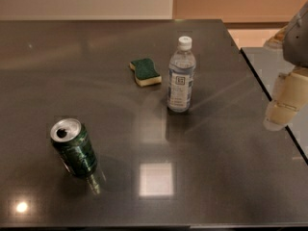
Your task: Pick blue plastic bottle
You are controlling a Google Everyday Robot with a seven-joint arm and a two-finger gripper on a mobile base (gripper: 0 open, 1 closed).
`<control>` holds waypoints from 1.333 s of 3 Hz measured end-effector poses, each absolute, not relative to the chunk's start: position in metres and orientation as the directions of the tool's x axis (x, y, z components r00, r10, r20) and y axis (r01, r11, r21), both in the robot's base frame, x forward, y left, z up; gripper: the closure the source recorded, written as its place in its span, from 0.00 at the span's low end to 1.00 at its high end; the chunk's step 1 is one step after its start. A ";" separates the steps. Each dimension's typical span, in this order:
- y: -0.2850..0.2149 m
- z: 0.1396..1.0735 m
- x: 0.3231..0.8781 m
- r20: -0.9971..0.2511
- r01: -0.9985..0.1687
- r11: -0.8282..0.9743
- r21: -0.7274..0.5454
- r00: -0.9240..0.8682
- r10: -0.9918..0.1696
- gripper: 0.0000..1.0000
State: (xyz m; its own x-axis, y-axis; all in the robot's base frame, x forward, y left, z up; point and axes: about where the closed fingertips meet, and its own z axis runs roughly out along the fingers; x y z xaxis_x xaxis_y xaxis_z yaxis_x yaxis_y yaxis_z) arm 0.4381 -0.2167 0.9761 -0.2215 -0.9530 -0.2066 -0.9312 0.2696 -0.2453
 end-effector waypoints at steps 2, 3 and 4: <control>-0.208 0.976 0.449 -0.266 -0.927 0.285 -0.245 -0.219 -0.939 0.00; -0.190 0.969 0.469 -0.347 -0.924 0.297 -0.240 -0.204 -0.915 0.00; -0.167 0.960 0.494 -0.432 -0.928 0.294 -0.230 -0.173 -0.885 0.00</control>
Offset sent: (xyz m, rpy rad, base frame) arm 0.0273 0.0207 -0.0039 0.1498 -0.0223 -0.0023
